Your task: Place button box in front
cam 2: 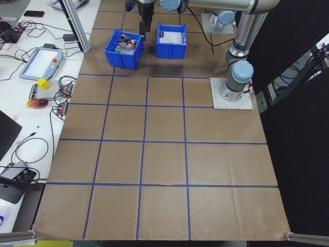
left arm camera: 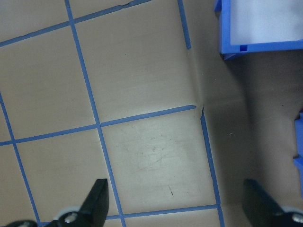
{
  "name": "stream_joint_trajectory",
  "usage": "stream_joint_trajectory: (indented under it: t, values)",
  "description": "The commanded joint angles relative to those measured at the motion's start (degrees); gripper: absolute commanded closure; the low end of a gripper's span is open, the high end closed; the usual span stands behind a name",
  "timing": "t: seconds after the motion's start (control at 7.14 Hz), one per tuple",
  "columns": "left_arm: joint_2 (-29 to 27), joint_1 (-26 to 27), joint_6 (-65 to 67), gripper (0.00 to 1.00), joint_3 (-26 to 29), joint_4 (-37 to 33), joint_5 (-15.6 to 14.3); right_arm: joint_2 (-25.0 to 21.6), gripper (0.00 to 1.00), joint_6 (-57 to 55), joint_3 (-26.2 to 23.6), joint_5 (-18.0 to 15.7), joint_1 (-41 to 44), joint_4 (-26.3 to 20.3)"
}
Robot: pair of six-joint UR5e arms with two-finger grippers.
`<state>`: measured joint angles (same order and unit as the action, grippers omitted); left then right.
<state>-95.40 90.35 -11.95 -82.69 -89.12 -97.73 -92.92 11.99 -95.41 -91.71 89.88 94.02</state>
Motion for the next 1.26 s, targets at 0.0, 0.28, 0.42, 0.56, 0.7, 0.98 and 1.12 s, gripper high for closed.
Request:
stream_joint_trajectory:
  t: [0.0,0.28,0.42,0.56,0.7,0.98,1.12]
  values:
    - [0.0,0.0,0.0,0.01,0.1,0.0,0.0,-0.6,0.00,-6.3,1.1,2.7,-2.2,-4.4]
    - [0.0,0.0,0.0,0.01,0.0,0.1,0.0,-0.8,0.00,-7.0,1.0,2.0,-2.1,-3.8]
    - [0.0,0.0,0.0,0.01,0.1,0.1,0.0,-0.8,0.00,-7.0,1.1,2.0,-2.1,-3.7]
    - [0.1,0.0,0.0,0.01,0.0,0.1,0.0,-0.8,0.00,-7.0,1.1,1.9,-2.1,-3.7]
    - [0.0,-0.1,0.0,0.01,0.1,0.1,0.0,-0.7,0.00,-7.0,1.0,1.8,-2.1,-3.7]
    - [0.1,-0.1,0.0,0.01,0.1,0.1,-0.1,-0.6,0.00,-7.0,0.8,1.8,-2.1,-3.6]
    - [0.2,-0.1,0.0,0.01,-0.3,0.0,0.0,-0.7,0.00,-7.0,0.8,1.8,-2.1,-3.6]
